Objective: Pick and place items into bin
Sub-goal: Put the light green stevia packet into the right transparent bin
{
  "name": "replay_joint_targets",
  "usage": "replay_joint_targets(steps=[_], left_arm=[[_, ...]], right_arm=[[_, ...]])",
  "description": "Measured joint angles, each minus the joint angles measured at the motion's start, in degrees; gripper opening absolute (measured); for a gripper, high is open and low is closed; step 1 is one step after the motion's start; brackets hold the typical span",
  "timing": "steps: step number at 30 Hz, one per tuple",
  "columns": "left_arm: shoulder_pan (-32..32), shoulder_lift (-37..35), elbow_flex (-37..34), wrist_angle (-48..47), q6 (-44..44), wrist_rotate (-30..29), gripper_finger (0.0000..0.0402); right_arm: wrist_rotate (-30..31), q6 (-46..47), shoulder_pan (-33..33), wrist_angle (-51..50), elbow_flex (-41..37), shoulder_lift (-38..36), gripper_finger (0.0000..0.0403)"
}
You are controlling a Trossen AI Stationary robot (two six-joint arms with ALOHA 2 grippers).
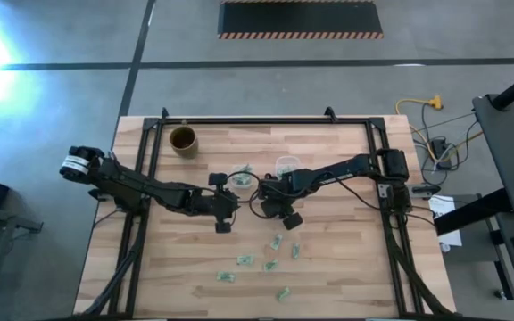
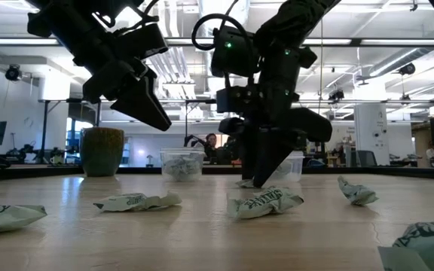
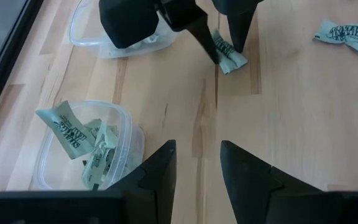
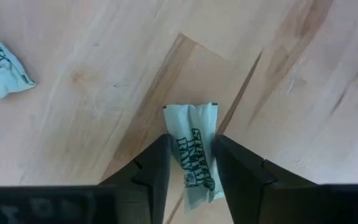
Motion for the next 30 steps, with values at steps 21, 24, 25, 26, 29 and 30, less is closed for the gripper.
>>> replay_joint_targets(steps=[21, 24, 25, 26, 29, 30], left_arm=[[0.0, 0.0, -0.1, 0.0, 0.0, 0.0, 0.0109], [0.0, 0.0, -0.2, 0.0, 0.0, 0.0, 0.0109], [0.0, 0.0, -0.2, 0.0, 0.0, 0.0, 0.0109], [0.0, 0.0, -0.2, 0.0, 0.0, 0.0, 0.0109], [0.0, 0.0, -0.2, 0.0, 0.0, 0.0, 0.0109], [0.0, 0.0, -0.2, 0.0, 0.0, 0.0, 0.0109]], right_arm=[[0.7, 2.0, 0.0, -4.0, 3.0, 0.0, 0.0043], [0.5, 2.4, 0.0, -5.3, 3.8, -0.1, 0.0043], [0.5, 2.5, -0.1, -5.8, 4.1, -0.1, 0.0043], [0.5, 2.6, -0.1, -6.4, 4.4, -0.2, 0.0043], [0.5, 2.7, 0.0, -8.3, 5.1, -0.3, 0.0043], [0.6, 2.9, 0.0, -8.8, 5.4, -0.3, 0.0043]])
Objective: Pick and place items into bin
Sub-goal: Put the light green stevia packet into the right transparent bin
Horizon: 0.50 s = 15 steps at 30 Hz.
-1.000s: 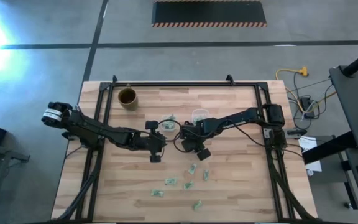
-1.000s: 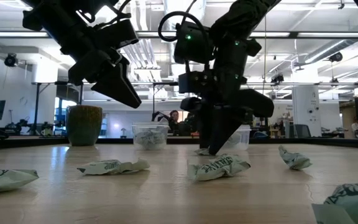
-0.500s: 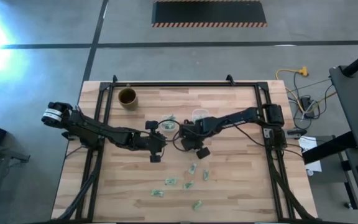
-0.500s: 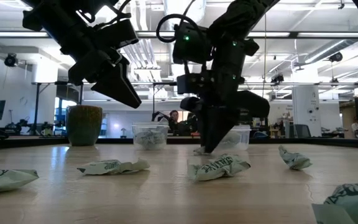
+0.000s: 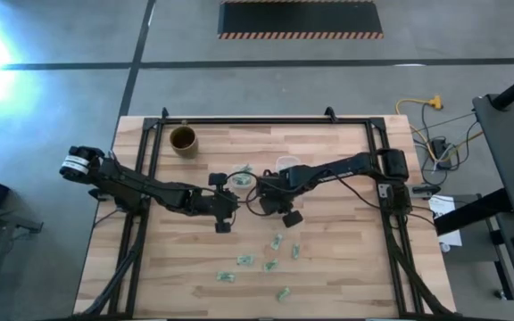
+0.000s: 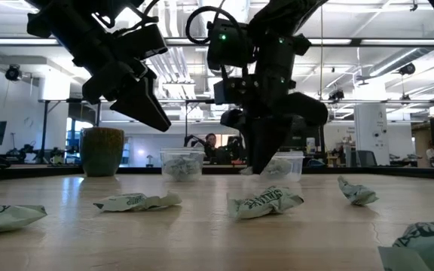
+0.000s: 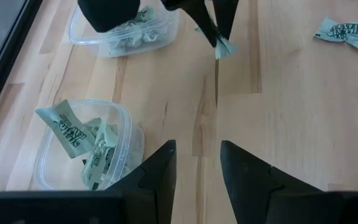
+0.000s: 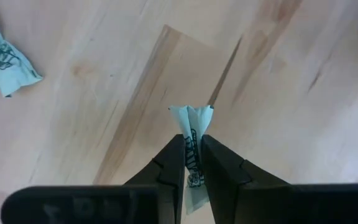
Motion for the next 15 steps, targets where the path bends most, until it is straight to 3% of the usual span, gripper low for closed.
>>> replay_joint_targets(steps=[11, 15], left_arm=[[0.0, 0.0, -0.1, 0.0, 0.0, 0.0, 0.0109], [0.0, 0.0, -0.4, 0.1, 0.0, 0.0, 0.0109]], right_arm=[[0.3, 0.7, 0.0, -2.3, 0.8, -5.6, 0.0043], [5.7, 0.8, -0.1, -3.9, 0.8, -8.2, 0.0043]])
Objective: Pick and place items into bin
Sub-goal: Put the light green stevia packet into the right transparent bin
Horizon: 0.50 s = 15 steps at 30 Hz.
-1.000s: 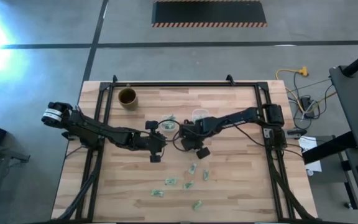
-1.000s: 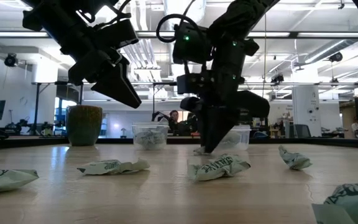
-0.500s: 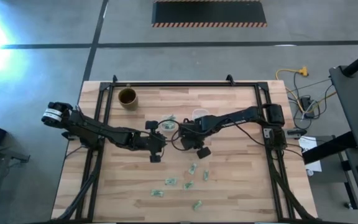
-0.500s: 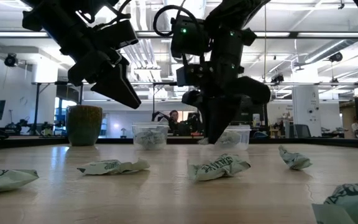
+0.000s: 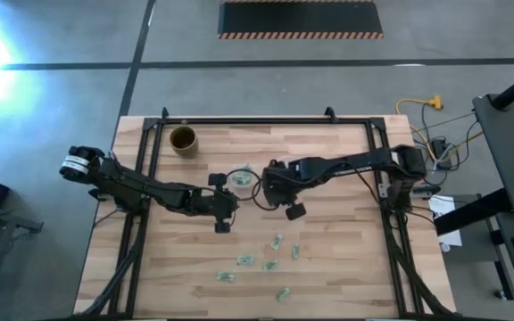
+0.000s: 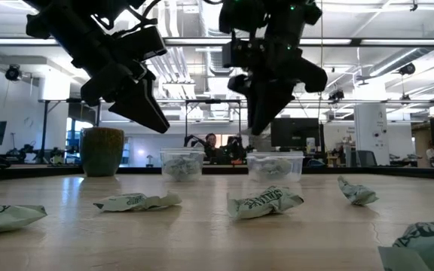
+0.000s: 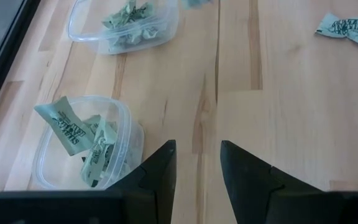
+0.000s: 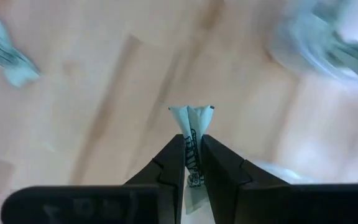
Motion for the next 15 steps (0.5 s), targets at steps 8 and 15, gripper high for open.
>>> replay_joint_targets(steps=[8, 15], left_arm=[[0.0, 0.0, -0.2, 0.1, 0.0, 0.0, 0.0109], [0.0, 0.0, -0.3, 0.0, 0.0, 0.0, 0.0109]], right_arm=[[3.5, 1.0, -3.8, -1.7, -2.4, -3.1, 0.0043], [3.5, 1.1, -9.9, 0.3, -5.2, -3.1, 0.0043]])
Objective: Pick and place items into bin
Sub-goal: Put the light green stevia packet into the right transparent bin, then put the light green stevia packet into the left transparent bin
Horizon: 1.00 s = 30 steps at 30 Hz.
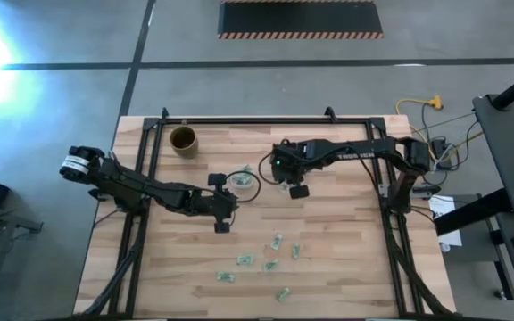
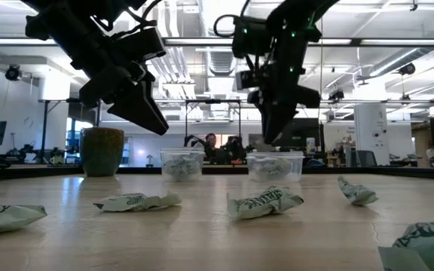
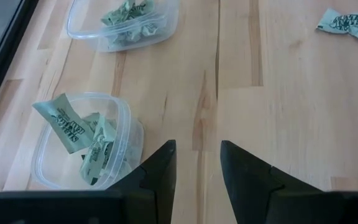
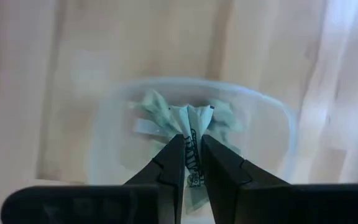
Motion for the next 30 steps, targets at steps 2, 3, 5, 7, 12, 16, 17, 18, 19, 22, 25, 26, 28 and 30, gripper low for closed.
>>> replay_joint_targets(steps=[2, 3, 5, 7, 12, 16, 17, 18, 19, 22, 25, 26, 28, 30], left_arm=[[0.0, 0.0, 0.0, 0.0, 0.0, 0.0, 0.0109], [0.0, 0.0, 0.0, 0.0, 0.0, 0.0, 0.0109], [0.0, 0.0, -0.1, 0.0, 0.0, 0.0, 0.0109], [0.0, 0.0, -0.2, 0.0, 0.0, 0.0, 0.0109], [0.0, 0.0, -0.8, 0.2, 0.0, 0.0, 0.0109], [0.0, 0.0, -0.8, 0.2, 0.0, 0.0, 0.0109], [0.0, 0.0, -0.7, 0.2, 0.0, 0.0, 0.0109], [0.0, 0.0, -0.7, 0.3, 0.0, 0.0, 0.0109], [0.0, 0.0, -0.7, 0.3, 0.0, 0.0, 0.0109], [0.0, 0.0, -0.8, 0.2, 0.0, 0.0, 0.0109], [0.0, 0.0, -0.8, 0.2, 0.0, 0.0, 0.0109], [0.0, 0.0, -0.8, 0.2, 0.0, 0.0, 0.0109], [0.0, 0.0, -0.7, 0.2, 0.0, 0.0, 0.0109], [0.0, 0.0, -0.7, 0.4, 0.0, 0.0, 0.0109]], right_arm=[[-0.1, 0.0, -1.8, 0.4, -0.5, 0.0, 0.0043], [-0.1, 0.1, -2.6, 0.5, -0.6, 0.0, 0.0043], [-0.1, 0.3, -3.9, 0.7, -0.6, 0.0, 0.0043], [-0.1, 0.4, -4.8, 0.7, -0.6, 0.0, 0.0043], [-0.2, 1.7, -6.2, 0.9, -0.7, 0.0, 0.0044], [-0.1, 1.7, -6.4, 1.0, -0.7, 0.0, 0.0058], [-0.1, 1.6, -6.4, 1.1, -0.7, 0.0, 0.0064], [-0.1, 1.6, -6.4, 1.0, -0.8, 0.0, 0.0071], [-0.1, 1.8, -6.4, 1.0, -0.8, 0.0, 0.0079], [-0.1, 2.4, -6.4, 1.0, -0.8, 0.0, 0.0107], [-0.1, 2.6, -6.4, 1.0, -0.8, 0.0, 0.0135], [-0.1, 2.9, -6.4, 1.0, -0.8, 0.0, 0.0143], [-0.1, 3.7, -6.4, 0.9, -0.8, 0.0, 0.0157], [-0.1, 4.6, -6.3, 0.5, -0.8, -0.1, 0.0166]])
